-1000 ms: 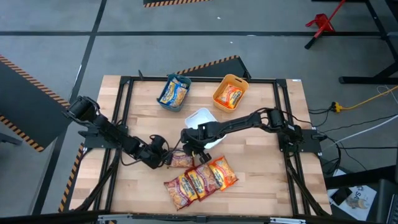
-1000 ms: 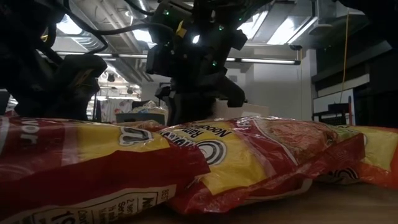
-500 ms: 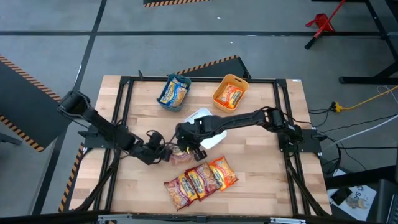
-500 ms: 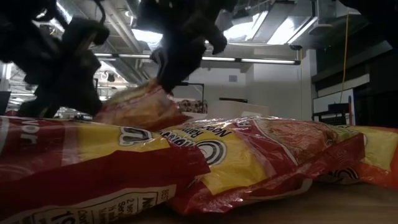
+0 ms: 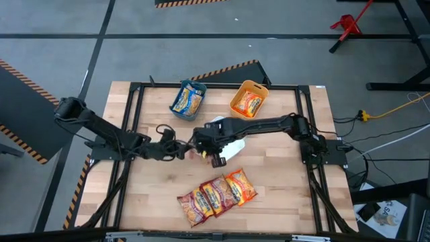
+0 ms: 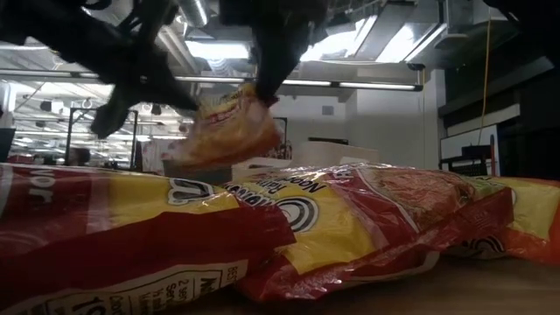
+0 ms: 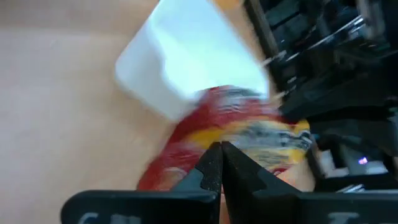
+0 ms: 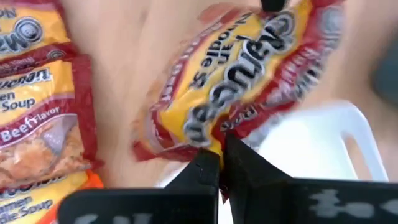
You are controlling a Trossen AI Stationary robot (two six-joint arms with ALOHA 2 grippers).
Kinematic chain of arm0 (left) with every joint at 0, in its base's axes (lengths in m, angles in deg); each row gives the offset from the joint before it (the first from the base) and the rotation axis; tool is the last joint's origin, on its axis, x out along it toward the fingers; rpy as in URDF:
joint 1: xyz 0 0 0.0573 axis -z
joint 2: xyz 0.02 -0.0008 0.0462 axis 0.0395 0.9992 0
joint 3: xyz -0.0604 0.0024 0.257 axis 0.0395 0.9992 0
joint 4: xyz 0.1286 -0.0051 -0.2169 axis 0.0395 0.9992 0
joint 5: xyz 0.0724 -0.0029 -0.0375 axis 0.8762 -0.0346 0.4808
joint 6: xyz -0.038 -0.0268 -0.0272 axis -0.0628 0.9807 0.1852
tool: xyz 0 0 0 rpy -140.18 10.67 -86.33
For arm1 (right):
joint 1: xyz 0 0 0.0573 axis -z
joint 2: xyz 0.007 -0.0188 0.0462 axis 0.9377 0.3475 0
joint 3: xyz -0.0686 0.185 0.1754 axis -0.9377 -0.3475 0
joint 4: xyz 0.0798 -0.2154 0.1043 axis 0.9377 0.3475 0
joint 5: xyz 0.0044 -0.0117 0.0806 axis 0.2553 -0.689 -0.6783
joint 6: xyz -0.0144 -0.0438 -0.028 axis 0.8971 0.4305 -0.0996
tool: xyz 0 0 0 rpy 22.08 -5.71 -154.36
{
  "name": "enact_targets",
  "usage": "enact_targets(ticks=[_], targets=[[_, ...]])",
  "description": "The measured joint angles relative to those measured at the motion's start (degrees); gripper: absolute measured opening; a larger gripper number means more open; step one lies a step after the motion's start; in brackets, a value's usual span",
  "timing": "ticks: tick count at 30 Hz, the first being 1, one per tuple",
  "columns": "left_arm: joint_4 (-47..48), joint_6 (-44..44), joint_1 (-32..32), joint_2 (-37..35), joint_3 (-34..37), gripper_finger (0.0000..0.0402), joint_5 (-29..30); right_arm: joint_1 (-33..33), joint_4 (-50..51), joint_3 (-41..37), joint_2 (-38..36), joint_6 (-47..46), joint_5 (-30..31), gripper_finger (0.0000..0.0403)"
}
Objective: Sort Maruchan noodles
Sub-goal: Put the top red noodle pack into the white bin
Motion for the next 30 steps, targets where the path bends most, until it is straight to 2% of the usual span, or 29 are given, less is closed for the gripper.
enact_targets(ticks=[4, 15, 21, 30], targets=[[-3.9, -5.1, -3.8, -0.8, -0.8, 0.0, -0.5, 0.3, 4.0, 0.4, -2.6, -6.2, 2.0, 0.0], [-4.8, -20.9, -15.7, -0.6, -8.6, 0.0, -12.9, 0.3, 7.8, 0.4, -6.6, -16.3, 6.2, 0.0], [-4.3, -24.2, -16.9, -0.8, -10.9, 0.0, -13.8, 1.3, 11.5, 0.3, -9.0, -24.2, 12.3, 0.0], [-3.0, -25.7, -18.1, -0.8, -11.5, 0.0, -16.5, 3.3, 9.2, -2.5, -11.2, -29.6, 13.1, 0.0]])
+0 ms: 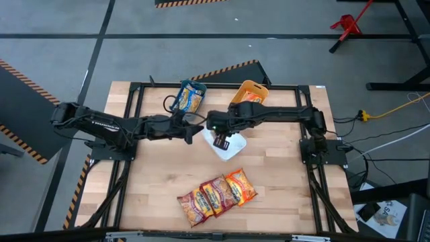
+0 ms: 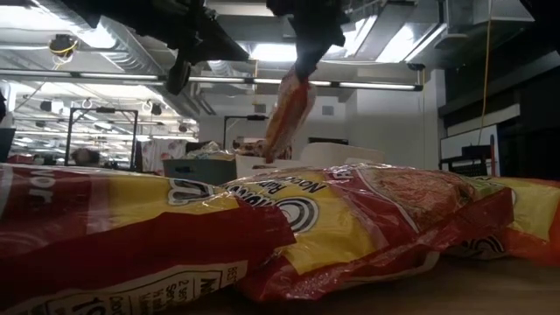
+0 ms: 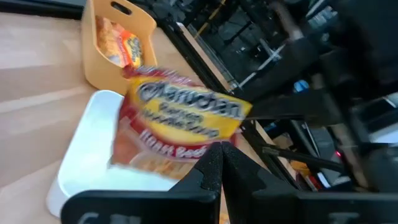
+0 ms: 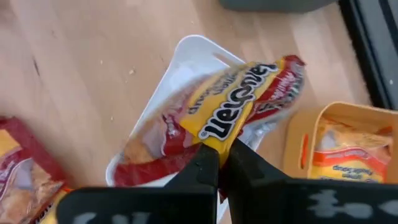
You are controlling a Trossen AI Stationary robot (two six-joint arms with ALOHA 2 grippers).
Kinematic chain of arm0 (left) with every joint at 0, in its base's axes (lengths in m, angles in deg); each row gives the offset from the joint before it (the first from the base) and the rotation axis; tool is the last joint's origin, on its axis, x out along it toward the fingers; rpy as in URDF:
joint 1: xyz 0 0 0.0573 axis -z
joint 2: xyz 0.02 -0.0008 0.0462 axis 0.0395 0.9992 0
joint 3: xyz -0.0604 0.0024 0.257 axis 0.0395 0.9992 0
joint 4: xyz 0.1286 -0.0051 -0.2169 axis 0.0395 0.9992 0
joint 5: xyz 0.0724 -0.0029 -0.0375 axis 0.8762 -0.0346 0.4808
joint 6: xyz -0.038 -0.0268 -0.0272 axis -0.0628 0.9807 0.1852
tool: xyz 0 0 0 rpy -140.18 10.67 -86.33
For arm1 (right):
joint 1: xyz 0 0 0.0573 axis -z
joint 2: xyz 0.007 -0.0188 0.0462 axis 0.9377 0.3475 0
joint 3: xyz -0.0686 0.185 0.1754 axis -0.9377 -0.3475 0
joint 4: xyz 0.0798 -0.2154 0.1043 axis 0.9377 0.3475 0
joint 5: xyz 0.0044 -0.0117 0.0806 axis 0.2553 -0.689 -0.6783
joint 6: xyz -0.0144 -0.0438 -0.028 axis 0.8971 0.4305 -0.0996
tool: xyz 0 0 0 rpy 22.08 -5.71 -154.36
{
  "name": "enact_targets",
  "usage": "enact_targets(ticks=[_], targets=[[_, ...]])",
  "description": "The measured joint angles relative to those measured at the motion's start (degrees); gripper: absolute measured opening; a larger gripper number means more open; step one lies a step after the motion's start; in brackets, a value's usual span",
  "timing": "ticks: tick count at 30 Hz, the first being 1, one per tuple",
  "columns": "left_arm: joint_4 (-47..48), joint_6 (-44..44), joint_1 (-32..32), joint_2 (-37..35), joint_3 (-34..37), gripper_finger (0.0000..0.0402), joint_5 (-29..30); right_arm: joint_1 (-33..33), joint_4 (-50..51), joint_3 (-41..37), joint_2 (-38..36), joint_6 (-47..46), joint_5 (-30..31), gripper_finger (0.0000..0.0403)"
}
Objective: Sort Maruchan noodles
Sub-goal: Put the top red noodle pack into the white bin
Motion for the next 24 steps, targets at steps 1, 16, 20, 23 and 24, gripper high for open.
enact_targets(ticks=[1, 16, 20, 23, 24], targets=[[0.3, 0.0, 0.0, 0.0, 0.0, 0.0, -0.6, 0.0, -0.9, -1.2, -0.1, -0.4, 0.0, 0.0], [3.0, 0.0, 0.0, 0.0, 0.0, 0.0, -2.9, 1.2, -24.3, -28.9, -7.2, -5.3, -3.6, 0.0], [3.2, 0.0, 0.0, 0.0, 0.0, 0.0, -2.8, 1.0, -26.1, -31.8, -7.3, -6.7, -4.1, 0.0], [3.2, 0.0, 0.0, 0.0, 0.0, 0.0, -2.4, 1.1, -26.9, -32.9, -7.3, -6.4, -3.9, 0.0], [3.2, 0.0, 0.0, 0.0, 0.0, 0.0, -2.2, 1.2, -27.0, -33.0, -7.3, -6.3, -3.4, 0.0]])
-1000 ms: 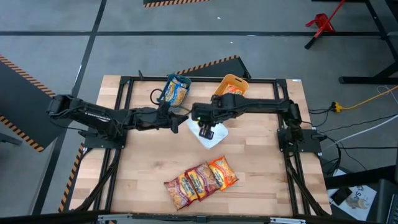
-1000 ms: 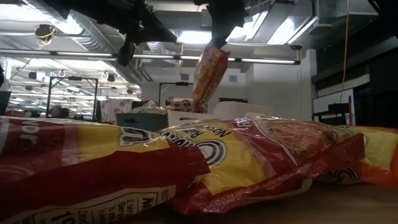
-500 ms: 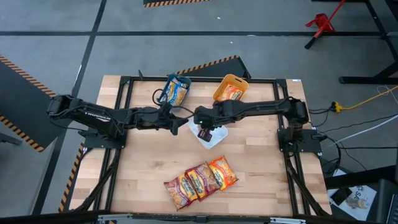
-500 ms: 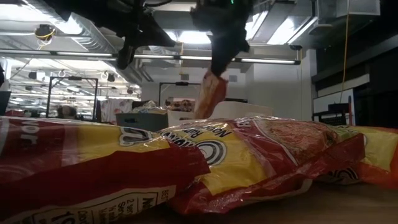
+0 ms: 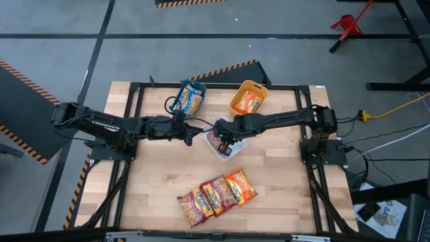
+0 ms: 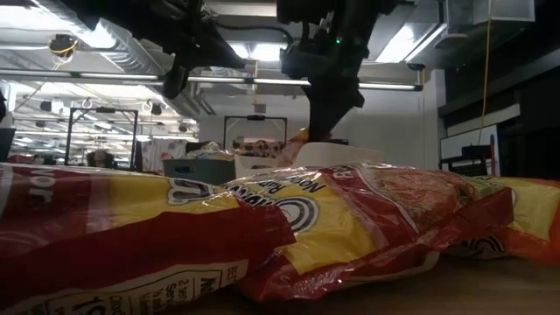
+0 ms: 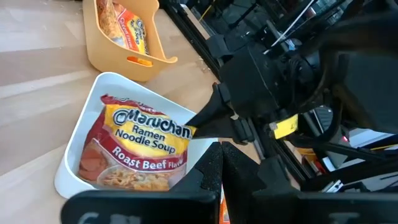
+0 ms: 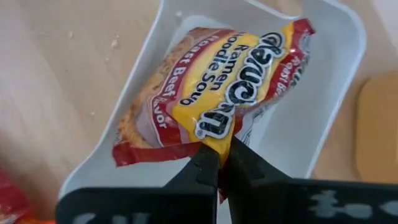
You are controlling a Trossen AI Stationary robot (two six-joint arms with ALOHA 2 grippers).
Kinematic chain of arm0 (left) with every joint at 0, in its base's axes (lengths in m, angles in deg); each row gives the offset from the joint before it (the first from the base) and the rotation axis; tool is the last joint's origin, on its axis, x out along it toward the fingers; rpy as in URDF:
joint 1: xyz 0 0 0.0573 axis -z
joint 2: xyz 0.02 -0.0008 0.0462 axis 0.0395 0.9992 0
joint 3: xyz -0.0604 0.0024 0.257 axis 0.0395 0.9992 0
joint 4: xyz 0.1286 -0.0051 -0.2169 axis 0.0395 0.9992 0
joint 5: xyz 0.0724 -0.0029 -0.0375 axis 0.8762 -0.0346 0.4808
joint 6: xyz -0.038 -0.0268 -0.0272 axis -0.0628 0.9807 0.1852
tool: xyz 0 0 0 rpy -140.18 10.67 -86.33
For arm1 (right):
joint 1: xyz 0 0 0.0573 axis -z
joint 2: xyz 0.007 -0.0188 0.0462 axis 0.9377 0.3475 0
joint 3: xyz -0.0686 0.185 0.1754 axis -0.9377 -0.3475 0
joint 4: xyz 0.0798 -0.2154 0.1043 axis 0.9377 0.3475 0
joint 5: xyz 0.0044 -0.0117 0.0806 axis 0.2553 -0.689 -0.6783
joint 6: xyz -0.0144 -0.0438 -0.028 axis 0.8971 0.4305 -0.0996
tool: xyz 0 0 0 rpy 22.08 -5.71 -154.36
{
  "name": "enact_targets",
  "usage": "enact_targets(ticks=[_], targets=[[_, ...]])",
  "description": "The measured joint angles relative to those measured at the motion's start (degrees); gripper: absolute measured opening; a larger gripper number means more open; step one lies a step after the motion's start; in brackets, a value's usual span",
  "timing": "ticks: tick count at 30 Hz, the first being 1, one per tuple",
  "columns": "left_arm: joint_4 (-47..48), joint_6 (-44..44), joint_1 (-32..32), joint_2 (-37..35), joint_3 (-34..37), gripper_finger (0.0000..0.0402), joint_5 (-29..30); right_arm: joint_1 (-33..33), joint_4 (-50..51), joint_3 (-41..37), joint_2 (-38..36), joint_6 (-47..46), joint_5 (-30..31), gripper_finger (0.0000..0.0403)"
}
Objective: Sort Maruchan noodles
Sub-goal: Put the top red noodle pack into the white bin, then put the orange noodle pack into the yellow bin
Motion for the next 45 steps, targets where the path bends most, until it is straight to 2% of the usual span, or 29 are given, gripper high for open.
enact_targets(ticks=[4, 7, 13, 18, 22, 25, 30, 35, 40, 45], targets=[[0.0, 0.0, 0.0, 0.0, 0.0, 0.0, 0.6, 0.4, 0.3, -0.6, 0.0, 0.4, -0.3, 0.0002], [-0.1, 0.0, 0.0, 0.0, 0.0, 0.0, 0.6, 0.8, 1.0, -0.7, 0.0, 1.5, -2.2, 0.0024], [0.0, 0.0, 0.0, 0.0, 0.0, 0.0, 0.6, 0.9, 1.4, 0.8, -0.1, 3.4, -2.8, 0.0143], [1.2, 0.0, 0.0, 0.0, 0.0, 0.0, 0.3, 1.1, 5.3, 5.2, -1.3, 4.4, 2.9, 0.0235], [1.6, 0.0, 0.0, 0.0, 0.0, 0.0, -0.6, 2.0, 10.7, 7.2, -3.1, 4.6, 7.4, 0.0276], [1.6, -0.1, 0.0, 0.0, 0.0, 0.0, -0.8, 2.8, 13.9, 7.3, -5.5, 4.6, 8.1, 0.0288], [2.0, -4.2, 0.8, -2.2, 0.0, 0.0, -1.6, 2.5, 20.3, 7.3, -11.4, 4.7, 8.8, 0.0283], [3.0, -13.9, 2.9, -6.8, 0.1, 0.0, -6.4, 0.0, 23.5, 7.3, -17.9, 4.9, 1.9, 0.0279], [3.2, -17.6, 7.6, -10.6, 0.0, 0.0, -10.9, -7.2, 26.0, 7.3, -21.5, 4.6, -3.3, 0.0278], [3.0, -17.9, 14.8, -12.0, 0.0, 0.0, -13.1, -17.8, 27.8, 7.2, -21.6, 1.3, -2.2, 0.0278]])
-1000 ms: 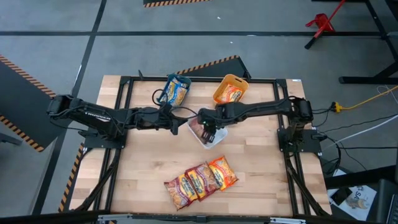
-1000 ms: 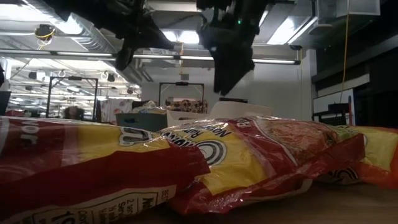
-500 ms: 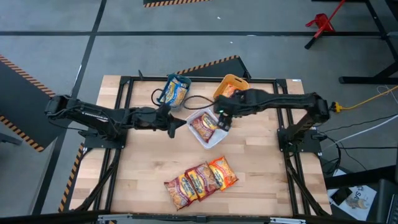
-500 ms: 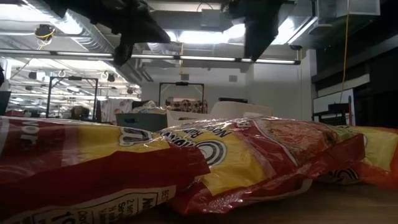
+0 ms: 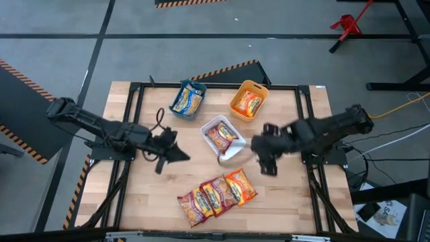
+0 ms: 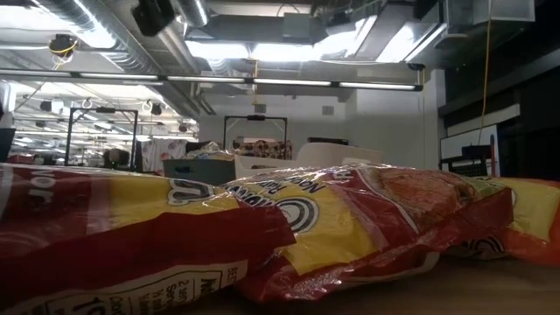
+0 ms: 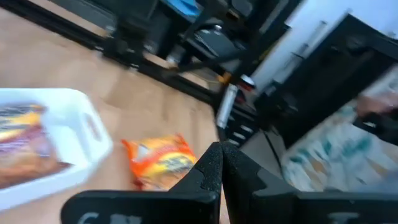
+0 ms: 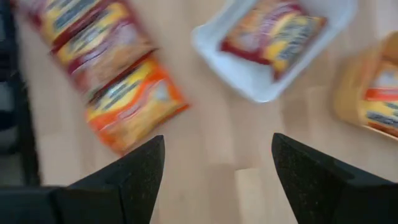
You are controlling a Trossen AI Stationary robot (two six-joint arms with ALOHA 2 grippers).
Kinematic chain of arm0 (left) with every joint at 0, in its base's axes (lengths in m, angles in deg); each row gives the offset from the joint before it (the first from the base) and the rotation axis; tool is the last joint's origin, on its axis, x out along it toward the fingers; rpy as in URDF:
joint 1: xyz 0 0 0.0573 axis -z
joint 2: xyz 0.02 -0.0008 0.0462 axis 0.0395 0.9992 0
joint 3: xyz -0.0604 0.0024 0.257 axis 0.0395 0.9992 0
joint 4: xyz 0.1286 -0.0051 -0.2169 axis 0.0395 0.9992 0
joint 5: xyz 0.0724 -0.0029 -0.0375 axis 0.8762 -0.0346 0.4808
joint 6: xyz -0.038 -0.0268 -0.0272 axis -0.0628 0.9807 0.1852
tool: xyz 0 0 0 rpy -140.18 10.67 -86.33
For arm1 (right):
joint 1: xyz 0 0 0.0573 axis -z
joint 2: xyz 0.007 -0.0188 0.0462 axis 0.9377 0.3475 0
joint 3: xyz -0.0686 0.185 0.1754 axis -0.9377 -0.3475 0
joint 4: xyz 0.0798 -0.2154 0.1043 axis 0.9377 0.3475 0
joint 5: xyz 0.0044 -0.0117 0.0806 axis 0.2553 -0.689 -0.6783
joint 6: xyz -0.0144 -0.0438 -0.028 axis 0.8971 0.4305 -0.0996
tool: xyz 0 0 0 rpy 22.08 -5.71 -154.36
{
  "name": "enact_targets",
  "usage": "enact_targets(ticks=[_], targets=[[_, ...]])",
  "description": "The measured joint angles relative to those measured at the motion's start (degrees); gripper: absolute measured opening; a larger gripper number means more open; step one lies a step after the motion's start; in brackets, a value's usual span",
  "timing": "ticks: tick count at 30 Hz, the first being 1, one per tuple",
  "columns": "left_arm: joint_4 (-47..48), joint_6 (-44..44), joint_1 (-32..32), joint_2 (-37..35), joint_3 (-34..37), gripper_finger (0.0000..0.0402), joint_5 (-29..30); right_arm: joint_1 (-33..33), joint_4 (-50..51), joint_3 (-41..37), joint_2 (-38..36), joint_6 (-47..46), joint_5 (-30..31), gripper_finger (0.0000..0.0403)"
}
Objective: Sort Maruchan noodles
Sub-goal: Put the orange noodle pack into the yellow bin
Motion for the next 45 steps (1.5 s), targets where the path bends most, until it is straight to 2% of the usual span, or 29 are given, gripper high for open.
enact_targets(ticks=[5, 10, 18, 23, 29, 33, 37, 40, 45], targets=[[-0.4, 2.0, 6.8, 0.5, 0.0, 0.0, 0.8, -9.4, -5.1, -4.1, 0.3, -5.3, 0.5, 0.0278], [-0.3, 2.8, 11.9, 0.6, 0.0, 0.0, 3.8, -15.7, -11.5, -10.6, 0.2, -11.1, 0.6, 0.0278], [-0.1, 3.0, 15.4, 0.6, 0.0, 0.0, 12.6, -20.4, -35.1, -25.5, 0.2, -12.1, -0.8, 0.0279], [0.0, 3.0, 16.3, 1.0, 0.0, 0.0, 13.8, -20.6, -45.7, -32.9, 1.2, -15.9, -0.8, 0.031], [3.6, 3.8, 16.3, 1.0, 0.0, 0.0, 13.8, -20.0, -46.6, -33.8, 6.3, -16.7, 1.1, 0.0366], [6.1, 5.0, 16.3, 1.0, 0.0, 0.0, 14.1, -20.0, -46.5, -33.8, 10.7, -21.5, 1.0, 0.0382], [6.4, 4.6, 16.3, 1.0, 0.0, 0.0, 15.1, -20.0, -47.1, -33.7, 13.9, -25.2, 0.7, 0.038], [6.6, 3.7, 16.3, 1.0, 0.0, 0.0, 17.1, -19.5, -47.2, -33.7, 15.5, -27.5, 2.8, 0.0373], [7.7, 3.4, 16.3, 1.0, 0.0, 0.0, 19.2, -18.1, -47.2, -33.7, 17.0, -28.2, 3.8, 0.0343]])
